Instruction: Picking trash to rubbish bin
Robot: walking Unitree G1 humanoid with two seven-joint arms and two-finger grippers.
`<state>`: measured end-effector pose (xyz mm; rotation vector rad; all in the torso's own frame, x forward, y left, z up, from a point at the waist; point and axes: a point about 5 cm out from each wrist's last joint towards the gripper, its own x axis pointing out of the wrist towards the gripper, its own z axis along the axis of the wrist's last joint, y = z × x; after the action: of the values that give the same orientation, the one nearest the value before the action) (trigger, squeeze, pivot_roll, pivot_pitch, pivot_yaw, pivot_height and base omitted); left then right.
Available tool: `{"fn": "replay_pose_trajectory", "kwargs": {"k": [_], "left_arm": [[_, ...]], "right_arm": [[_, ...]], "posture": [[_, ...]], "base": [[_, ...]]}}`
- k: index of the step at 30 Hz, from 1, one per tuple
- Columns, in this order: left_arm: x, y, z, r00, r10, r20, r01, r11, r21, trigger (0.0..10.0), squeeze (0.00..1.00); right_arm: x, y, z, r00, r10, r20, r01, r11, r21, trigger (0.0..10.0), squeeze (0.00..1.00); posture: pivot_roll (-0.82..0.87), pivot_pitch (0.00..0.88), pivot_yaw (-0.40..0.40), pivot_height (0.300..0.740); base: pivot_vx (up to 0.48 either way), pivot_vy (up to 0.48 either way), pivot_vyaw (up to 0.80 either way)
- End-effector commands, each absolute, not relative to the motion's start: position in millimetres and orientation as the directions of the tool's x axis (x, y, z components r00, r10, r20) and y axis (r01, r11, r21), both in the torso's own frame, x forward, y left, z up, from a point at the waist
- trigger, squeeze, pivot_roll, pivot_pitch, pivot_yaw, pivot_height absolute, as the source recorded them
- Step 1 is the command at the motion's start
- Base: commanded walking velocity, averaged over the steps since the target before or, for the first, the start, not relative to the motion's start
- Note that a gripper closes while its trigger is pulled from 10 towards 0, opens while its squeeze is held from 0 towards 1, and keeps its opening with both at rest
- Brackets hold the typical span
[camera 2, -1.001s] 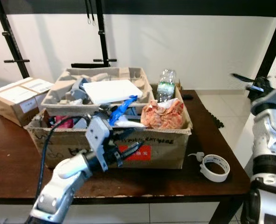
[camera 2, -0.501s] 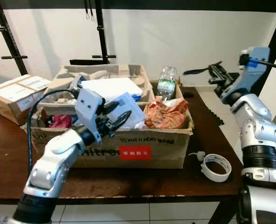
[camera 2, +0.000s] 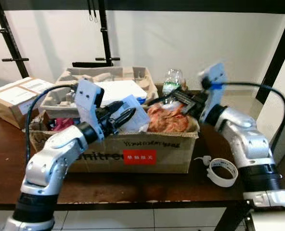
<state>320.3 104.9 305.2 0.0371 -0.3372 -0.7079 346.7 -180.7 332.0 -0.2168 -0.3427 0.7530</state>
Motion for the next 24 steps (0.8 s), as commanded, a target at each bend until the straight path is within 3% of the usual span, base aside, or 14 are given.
{"fn": "replay_pose_trajectory", "kwargs": {"k": [1,7,9,11,14,17,23,24], "left_arm": [[315.9,100.9,309.6,0.684,-0.666,0.298,0.658,0.740,0.142,10.0,0.00],[301.7,92.1,324.9,0.569,-0.761,0.312,0.783,0.618,0.079,10.0,0.00],[293.4,88.4,324.4,0.507,-0.828,0.240,0.838,0.539,0.089,10.0,0.00],[291.4,87.9,322.9,0.495,-0.844,0.208,0.847,0.522,0.103,10.0,0.00],[291.4,89.5,313.7,0.524,-0.849,0.073,0.831,0.528,0.173,10.0,0.00],[294.8,98.0,307.8,0.622,-0.779,-0.079,0.774,0.596,0.213,10.0,0.00],[298.1,102.6,313.0,0.681,-0.724,-0.113,0.727,0.649,0.224,10.0,0.00],[298.4,103.1,316.0,0.687,-0.719,-0.105,0.722,0.658,0.212,10.0,0.00]], "right_arm": [[344.1,-176.6,328.0,0.665,0.724,0.184,-0.652,0.683,-0.329,10.0,0.00],[341.4,-174.3,324.1,0.660,0.735,0.157,-0.666,0.669,-0.329,10.0,0.00],[341.7,-174.9,323.5,0.669,0.728,0.153,-0.659,0.675,-0.331,10.0,0.00],[341.9,-175.3,323.4,0.673,0.724,0.152,-0.655,0.678,-0.332,10.0,0.00],[343.1,-176.0,323.2,0.682,0.715,0.153,-0.645,0.687,-0.334,10.0,0.00],[343.7,-176.5,324.1,0.692,0.705,0.157,-0.636,0.697,-0.332,10.0,0.00],[343.9,-175.7,326.1,0.690,0.703,0.171,-0.633,0.701,-0.328,10.0,0.00],[343.9,-175.2,327.0,0.689,0.703,0.178,-0.634,0.703,-0.323,10.0,0.76]], "posture": [[-0.07,0.140,-0.001,0.740],[-0.07,0.140,0.001,0.740],[-0.07,0.140,0.000,0.740],[-0.07,0.140,0.000,0.740],[-0.07,0.139,0.001,0.740],[-0.07,0.138,0.001,0.740],[-0.07,0.138,0.000,0.740],[-0.06,0.138,-0.001,0.740]], "base": [[0.000,0.000,0.00],[0.000,0.000,0.00],[0.000,0.000,0.00],[0.000,0.000,0.00],[0.000,0.000,0.00],[0.000,0.000,0.00],[0.000,0.000,0.00],[0.000,0.000,0.00]]}}
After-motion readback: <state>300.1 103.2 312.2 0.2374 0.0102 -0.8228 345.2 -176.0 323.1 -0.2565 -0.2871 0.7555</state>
